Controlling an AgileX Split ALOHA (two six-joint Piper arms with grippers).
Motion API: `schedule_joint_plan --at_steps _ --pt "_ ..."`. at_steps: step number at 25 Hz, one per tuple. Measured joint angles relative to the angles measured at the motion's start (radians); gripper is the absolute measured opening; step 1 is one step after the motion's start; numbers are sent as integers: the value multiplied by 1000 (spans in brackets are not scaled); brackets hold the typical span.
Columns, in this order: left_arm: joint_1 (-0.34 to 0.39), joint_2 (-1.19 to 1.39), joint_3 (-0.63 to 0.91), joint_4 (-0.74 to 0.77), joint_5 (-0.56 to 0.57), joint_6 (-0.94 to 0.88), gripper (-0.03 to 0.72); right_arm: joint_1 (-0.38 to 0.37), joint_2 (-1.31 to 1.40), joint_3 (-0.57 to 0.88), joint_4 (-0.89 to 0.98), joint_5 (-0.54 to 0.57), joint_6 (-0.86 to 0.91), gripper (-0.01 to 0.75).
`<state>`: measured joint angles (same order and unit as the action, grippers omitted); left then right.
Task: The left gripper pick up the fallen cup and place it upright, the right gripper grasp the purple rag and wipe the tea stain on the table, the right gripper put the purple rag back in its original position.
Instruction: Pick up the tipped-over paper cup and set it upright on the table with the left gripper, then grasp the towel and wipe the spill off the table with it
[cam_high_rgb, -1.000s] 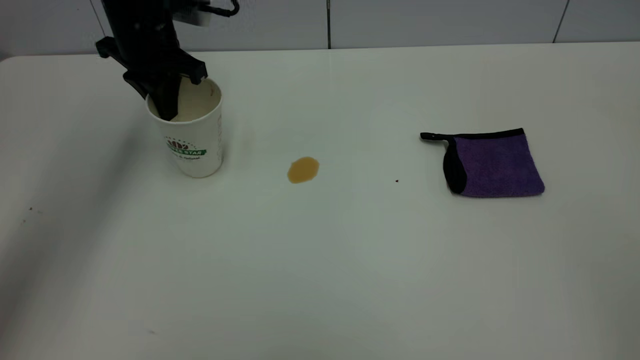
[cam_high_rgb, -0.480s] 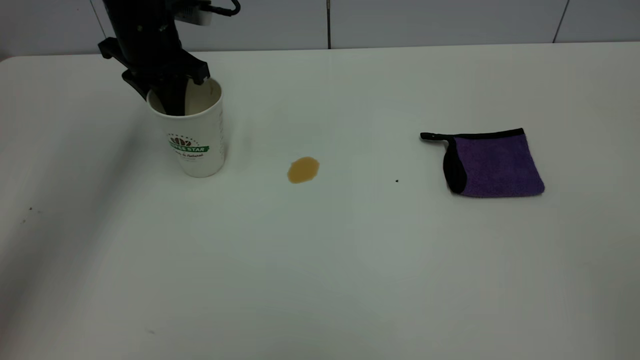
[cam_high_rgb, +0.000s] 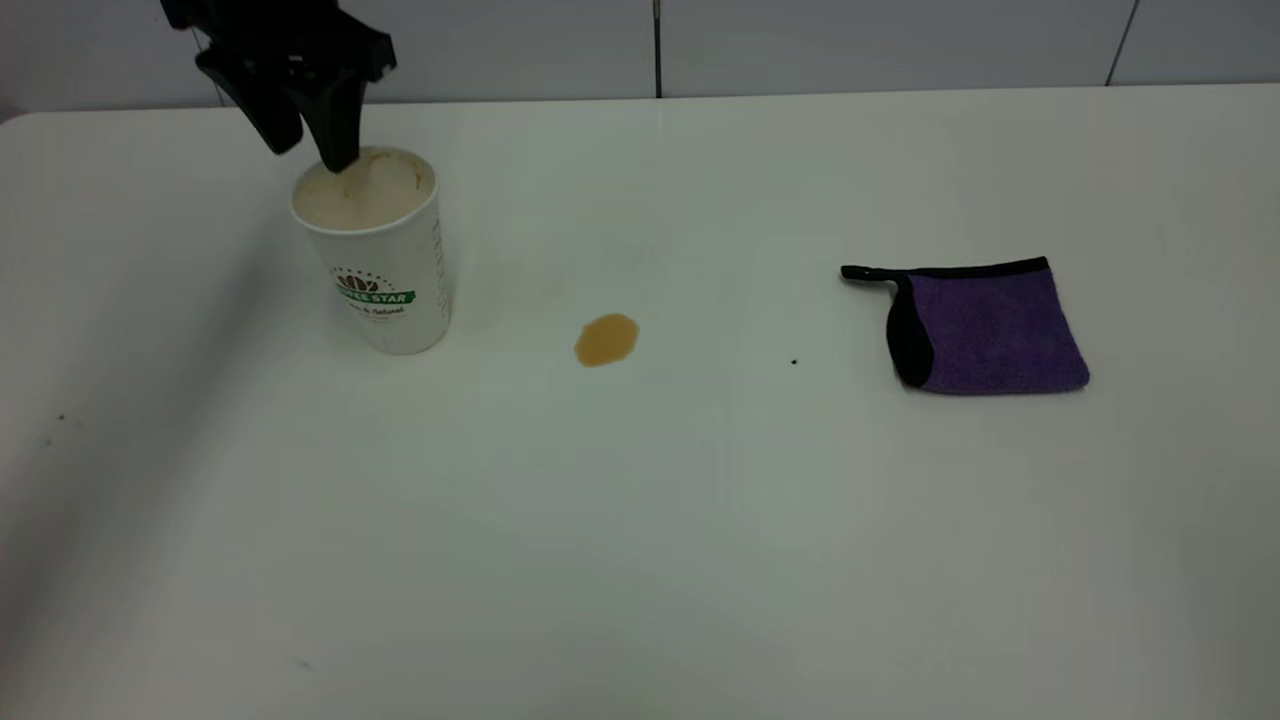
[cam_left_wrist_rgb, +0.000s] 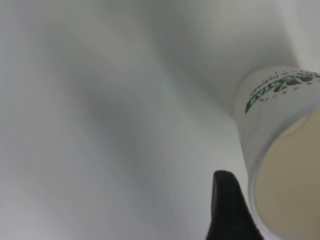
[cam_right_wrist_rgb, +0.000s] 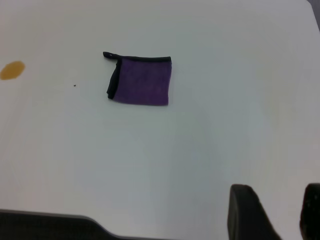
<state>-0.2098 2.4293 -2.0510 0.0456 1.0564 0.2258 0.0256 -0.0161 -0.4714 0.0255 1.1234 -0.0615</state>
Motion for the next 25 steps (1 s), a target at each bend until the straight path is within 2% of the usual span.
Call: schedule_joint_plan --at_steps 4,11,18,22,25 --pt "0 -72 -54 0 108 -10 476 0 0 0 0 0 0 299" --pt "-38 -270 -77 2 108 -97 473 0 0 0 0 0 0 299" --pt "-133 -494 -76 2 108 -130 472 0 0 0 0 0 0 299" --pt "-183 -636 12 0 108 -164 470 0 0 0 0 0 0 299" --pt "-201 -752 181 0 108 -187 470 0 0 0 0 0 0 299"
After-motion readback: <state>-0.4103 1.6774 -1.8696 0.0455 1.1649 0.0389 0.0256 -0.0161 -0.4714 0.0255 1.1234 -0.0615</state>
